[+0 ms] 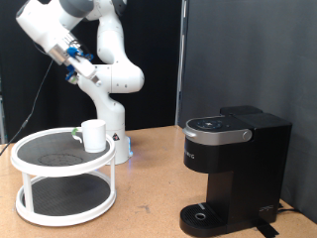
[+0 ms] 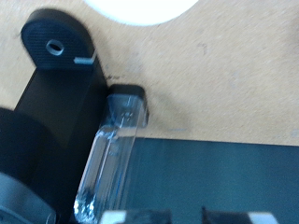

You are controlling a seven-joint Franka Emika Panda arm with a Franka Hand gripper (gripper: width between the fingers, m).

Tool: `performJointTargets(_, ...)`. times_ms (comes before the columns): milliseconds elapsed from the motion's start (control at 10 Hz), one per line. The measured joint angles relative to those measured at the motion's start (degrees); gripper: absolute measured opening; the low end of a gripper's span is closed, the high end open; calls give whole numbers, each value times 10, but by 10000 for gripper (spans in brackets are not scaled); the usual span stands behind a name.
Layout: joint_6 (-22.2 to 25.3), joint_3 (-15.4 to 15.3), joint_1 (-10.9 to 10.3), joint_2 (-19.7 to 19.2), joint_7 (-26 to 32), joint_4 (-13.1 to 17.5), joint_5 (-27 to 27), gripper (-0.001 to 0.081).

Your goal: Make a cup of coffee with the keurig machine

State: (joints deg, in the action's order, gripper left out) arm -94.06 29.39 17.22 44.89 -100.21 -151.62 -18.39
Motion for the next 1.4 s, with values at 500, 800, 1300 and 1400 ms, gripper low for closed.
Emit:
performJointTargets(500, 42, 43, 27, -33, 0, 30, 51, 0)
performJointTargets(800, 40, 52, 16, -68, 41, 54, 55, 0)
performJointTargets(1300, 9, 52, -8, -134, 55, 89, 25, 0)
performJointTargets(1400, -1, 52, -10, -138, 66, 91, 18, 0)
